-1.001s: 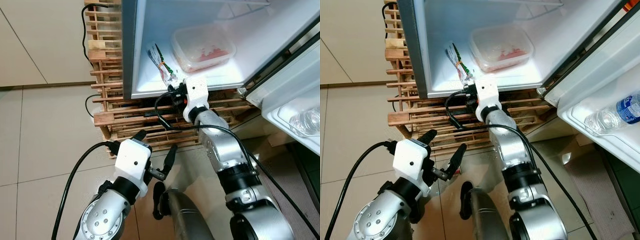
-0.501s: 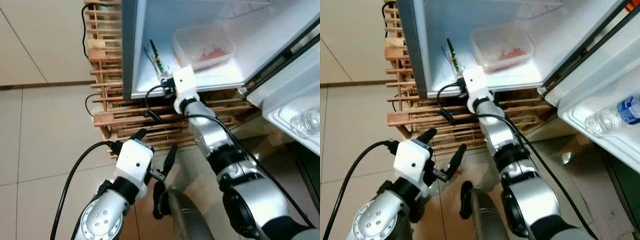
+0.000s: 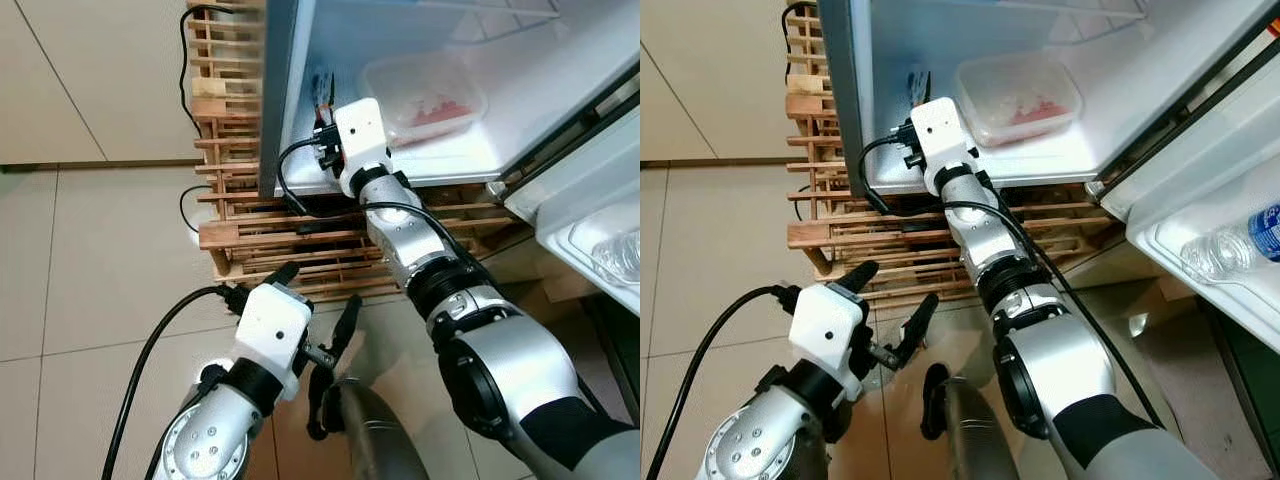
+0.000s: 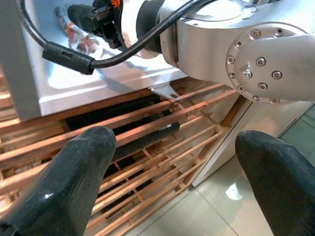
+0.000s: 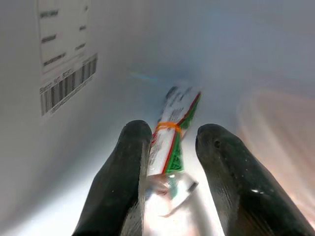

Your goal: Restocking fridge

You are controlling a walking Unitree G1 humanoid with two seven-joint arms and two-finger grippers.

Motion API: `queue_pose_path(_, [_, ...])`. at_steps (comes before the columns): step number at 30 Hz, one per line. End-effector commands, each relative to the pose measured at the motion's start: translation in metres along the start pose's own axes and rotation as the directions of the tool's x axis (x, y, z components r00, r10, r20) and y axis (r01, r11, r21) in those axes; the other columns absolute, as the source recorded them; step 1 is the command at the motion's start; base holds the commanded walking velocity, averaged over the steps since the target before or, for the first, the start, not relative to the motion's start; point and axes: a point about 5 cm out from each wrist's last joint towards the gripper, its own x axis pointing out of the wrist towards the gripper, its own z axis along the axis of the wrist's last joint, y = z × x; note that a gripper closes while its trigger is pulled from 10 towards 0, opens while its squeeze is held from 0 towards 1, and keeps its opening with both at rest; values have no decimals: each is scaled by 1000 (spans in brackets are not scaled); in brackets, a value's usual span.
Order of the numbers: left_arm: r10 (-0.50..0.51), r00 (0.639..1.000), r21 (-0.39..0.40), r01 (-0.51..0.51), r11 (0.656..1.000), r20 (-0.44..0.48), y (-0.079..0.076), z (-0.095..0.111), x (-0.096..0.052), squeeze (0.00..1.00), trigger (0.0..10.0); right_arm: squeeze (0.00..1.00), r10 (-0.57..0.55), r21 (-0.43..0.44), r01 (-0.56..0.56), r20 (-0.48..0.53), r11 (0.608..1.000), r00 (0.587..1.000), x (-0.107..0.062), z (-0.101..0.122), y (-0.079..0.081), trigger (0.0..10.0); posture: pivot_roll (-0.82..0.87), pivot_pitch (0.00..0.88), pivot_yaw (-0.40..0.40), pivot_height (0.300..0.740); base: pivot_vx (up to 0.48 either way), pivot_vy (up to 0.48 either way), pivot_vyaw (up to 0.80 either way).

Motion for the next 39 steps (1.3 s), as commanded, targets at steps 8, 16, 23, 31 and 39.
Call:
queue_pose_path(8, [66, 998, -52, -65, 997, 7, 33, -10, 23, 0, 10000, 0, -60, 91, 50, 108, 995, 992, -37, -12, -14, 10000, 99, 169, -147, 732, 0, 0, 0])
queue_pose_path(16, [337, 942, -67, -335, 940, 8, 90, -20, 36, 0, 10000, 0, -170, 83, 162, 101, 983, 980, -96, -22, -36, 10000, 34, 19, -91, 732, 0, 0, 0])
queue_pose_path(23, [335, 940, 24, -337, 941, 59, 103, -16, 51, 0, 10000, 0, -346, 43, 352, -102, 935, 933, -148, -70, -68, 10000, 36, 0, -91, 732, 0, 0, 0])
queue_pose_path(31, [344, 937, 53, -347, 936, 56, 111, -28, 44, 0, 10000, 0, -449, 59, 481, -272, 875, 851, -206, -105, -79, 10000, 2, 0, -46, 732, 0, 0, 0])
queue_pose_path(39, [329, 942, -1, -329, 944, 61, 100, -38, 40, 0, 10000, 0, -411, 82, 446, -268, 891, 871, -196, -103, -73, 10000, -29, 0, -35, 732, 0, -111, 0])
